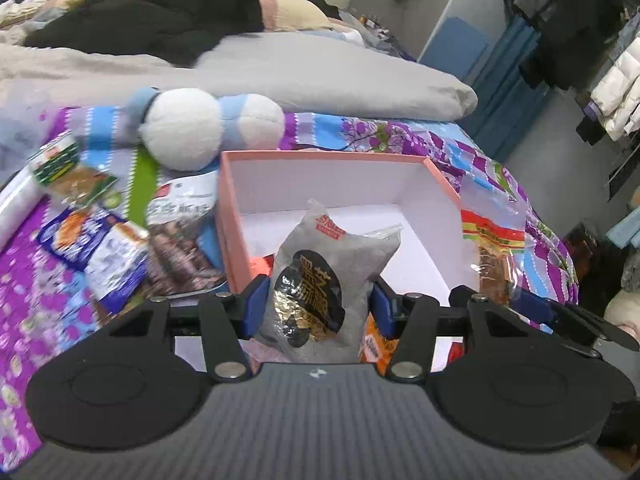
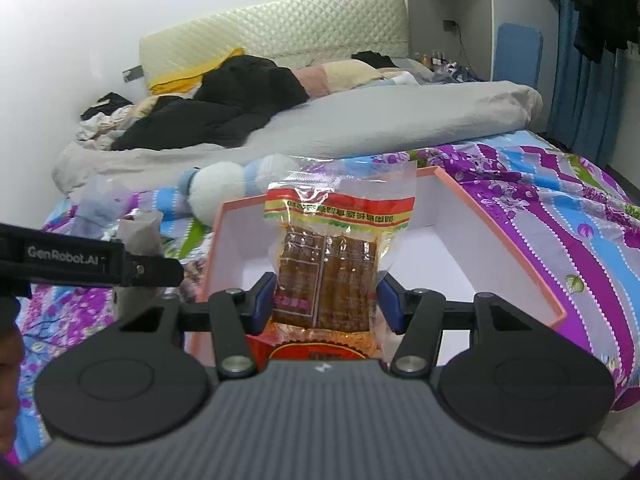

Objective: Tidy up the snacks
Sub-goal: 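Lower both packets into the pink box and open both tools, then withdraw both tools from the box back toward the snack pile, then reach both tools down to the blue cabbage packet and sausage packets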

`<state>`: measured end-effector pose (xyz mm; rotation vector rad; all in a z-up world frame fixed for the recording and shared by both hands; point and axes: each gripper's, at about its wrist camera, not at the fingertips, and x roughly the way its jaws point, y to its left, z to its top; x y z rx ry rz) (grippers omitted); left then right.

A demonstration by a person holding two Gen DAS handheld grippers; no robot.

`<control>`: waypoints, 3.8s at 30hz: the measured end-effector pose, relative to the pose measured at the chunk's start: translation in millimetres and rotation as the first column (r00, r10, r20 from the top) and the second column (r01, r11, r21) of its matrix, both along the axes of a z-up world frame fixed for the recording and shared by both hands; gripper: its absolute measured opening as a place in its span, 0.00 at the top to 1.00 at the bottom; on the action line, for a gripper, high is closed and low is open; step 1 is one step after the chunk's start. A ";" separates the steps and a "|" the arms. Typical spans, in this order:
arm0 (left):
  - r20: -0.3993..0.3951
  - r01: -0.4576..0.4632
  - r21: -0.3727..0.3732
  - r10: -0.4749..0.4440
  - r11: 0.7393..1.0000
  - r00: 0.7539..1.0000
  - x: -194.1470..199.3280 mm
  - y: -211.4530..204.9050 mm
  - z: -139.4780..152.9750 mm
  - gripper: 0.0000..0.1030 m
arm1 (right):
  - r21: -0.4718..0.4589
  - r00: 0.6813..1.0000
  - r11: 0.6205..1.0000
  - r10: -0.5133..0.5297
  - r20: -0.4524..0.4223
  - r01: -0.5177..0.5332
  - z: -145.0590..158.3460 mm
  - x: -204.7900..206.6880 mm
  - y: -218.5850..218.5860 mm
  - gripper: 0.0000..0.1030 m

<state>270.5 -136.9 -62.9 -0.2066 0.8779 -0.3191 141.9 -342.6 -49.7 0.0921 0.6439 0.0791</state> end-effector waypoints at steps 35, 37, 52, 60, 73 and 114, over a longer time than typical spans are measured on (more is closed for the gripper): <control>0.095 0.105 0.026 -0.107 0.994 0.990 -15.2 -12.0 21.7 0.29 | 0.071 0.998 0.997 -0.029 -0.061 0.033 -13.2 10.6 -14.6 0.30; 0.109 0.095 0.036 -0.099 0.995 0.989 -32.4 -5.4 29.6 0.29 | 0.077 0.999 0.997 -0.016 -0.045 0.019 -4.9 -2.8 -8.3 0.30; 0.173 -0.003 0.030 -0.003 1.000 0.985 -147.8 62.8 58.5 0.29 | 0.096 0.998 0.994 0.056 0.041 -0.060 32.3 -89.0 34.8 0.30; 0.174 -0.061 0.033 0.055 0.998 0.983 -193.1 96.9 57.7 0.29 | 0.121 0.994 0.987 0.104 0.040 -0.108 26.8 -126.9 56.8 0.30; 0.157 -0.170 0.011 0.167 0.985 0.973 -229.2 140.7 50.6 0.29 | 0.081 0.970 0.966 0.244 0.016 -0.245 7.3 -168.7 92.4 0.30; -0.250 -0.328 -0.159 0.284 0.931 0.926 29.2 239.3 -144.4 0.34 | -0.223 0.893 0.865 0.426 -0.148 -0.450 -111.2 10.9 222.6 0.39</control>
